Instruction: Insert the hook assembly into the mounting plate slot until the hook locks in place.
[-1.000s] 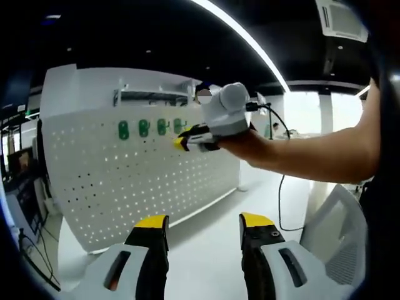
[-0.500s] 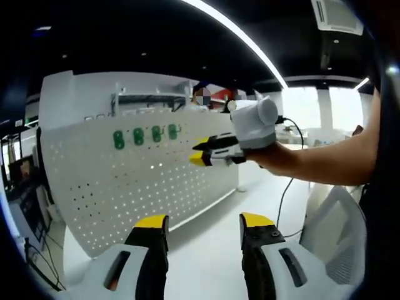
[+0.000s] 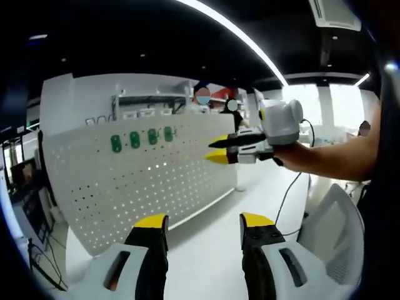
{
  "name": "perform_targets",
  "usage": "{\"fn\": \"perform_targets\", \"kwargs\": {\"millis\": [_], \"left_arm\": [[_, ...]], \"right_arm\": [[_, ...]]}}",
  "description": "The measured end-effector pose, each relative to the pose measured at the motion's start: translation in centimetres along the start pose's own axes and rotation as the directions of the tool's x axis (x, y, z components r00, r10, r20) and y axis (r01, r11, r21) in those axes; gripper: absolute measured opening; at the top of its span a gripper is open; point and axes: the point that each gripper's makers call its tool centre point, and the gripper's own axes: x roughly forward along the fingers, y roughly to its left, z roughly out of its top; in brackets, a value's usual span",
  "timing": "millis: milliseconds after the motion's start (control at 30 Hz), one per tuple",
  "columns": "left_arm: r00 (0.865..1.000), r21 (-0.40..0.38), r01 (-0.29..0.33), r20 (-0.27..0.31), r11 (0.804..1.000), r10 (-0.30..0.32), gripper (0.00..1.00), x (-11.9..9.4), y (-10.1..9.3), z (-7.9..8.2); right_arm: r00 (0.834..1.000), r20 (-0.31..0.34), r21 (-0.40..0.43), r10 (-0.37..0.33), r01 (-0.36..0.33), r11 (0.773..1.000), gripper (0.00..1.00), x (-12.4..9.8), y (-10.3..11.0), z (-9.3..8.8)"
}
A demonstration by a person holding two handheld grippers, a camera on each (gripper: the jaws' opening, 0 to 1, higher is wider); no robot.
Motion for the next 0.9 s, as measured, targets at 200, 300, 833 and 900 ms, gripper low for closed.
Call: {"fn": "perform_targets", "kwargs": {"millis": [200, 300, 833, 900], "left_arm": [[1.0, 0.001, -0.019, 0.006, 1.0, 0.019, 0.47, 0.0, -0.1, 0.4], [1.0, 0.0, -0.027, 0.012, 1.0, 0.027, 0.47, 0.1, -0.1, 0.7], [0.996, -0.022, -0.08, 0.042, 0.997, 0.081, 0.49, 0.4, 0.3, 1.1], [0.995, -0.026, -0.085, 0.049, 0.996, 0.087, 0.49, 0.4, 0.4, 1.3]], "right_arm": [[1.0, 0.02, 0.013, 0.003, -0.003, 1.0, 0.25, -2.6, -0.3, 0.1], [1.0, 0.029, 0.029, 0.003, -0.004, 1.0, 0.25, -3.6, -0.4, 0.2], [0.998, 0.026, 0.156, 0.061, -0.064, 0.986, 0.36, -8.9, -0.3, -1.4], [0.997, 0.03, 0.169, 0.065, -0.069, 0.983, 0.37, -9.4, -0.1, -1.5]]}}
